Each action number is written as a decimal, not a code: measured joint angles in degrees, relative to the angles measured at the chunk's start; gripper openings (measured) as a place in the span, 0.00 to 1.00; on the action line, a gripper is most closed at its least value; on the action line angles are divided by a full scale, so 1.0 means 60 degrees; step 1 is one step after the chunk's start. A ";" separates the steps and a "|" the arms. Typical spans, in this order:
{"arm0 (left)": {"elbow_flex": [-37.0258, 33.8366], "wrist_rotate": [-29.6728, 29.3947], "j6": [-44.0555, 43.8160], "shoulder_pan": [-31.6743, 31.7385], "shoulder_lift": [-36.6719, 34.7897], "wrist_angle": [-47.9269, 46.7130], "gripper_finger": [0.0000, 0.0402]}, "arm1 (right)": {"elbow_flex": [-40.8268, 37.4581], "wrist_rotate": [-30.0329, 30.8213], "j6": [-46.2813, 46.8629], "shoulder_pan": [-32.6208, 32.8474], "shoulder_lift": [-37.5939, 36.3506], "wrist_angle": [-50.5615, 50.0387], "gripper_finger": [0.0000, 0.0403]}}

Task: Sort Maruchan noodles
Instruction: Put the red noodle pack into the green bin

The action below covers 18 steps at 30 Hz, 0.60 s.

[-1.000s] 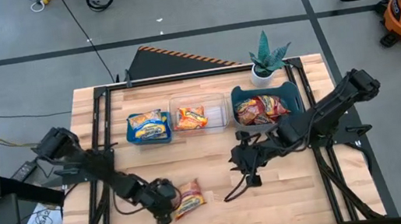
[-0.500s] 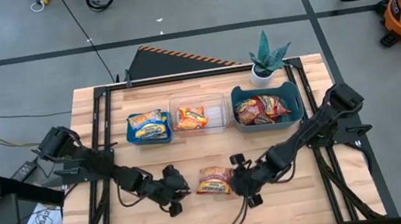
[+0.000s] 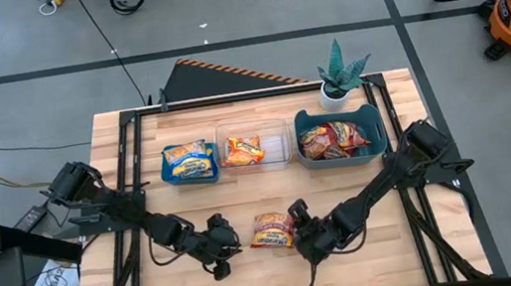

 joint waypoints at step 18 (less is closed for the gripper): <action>0.0000 0.0020 -0.0185 -0.0060 -0.0004 -0.0010 0.20 | 0.0000 -0.0034 -0.0048 -0.0079 0.0022 0.0087 0.03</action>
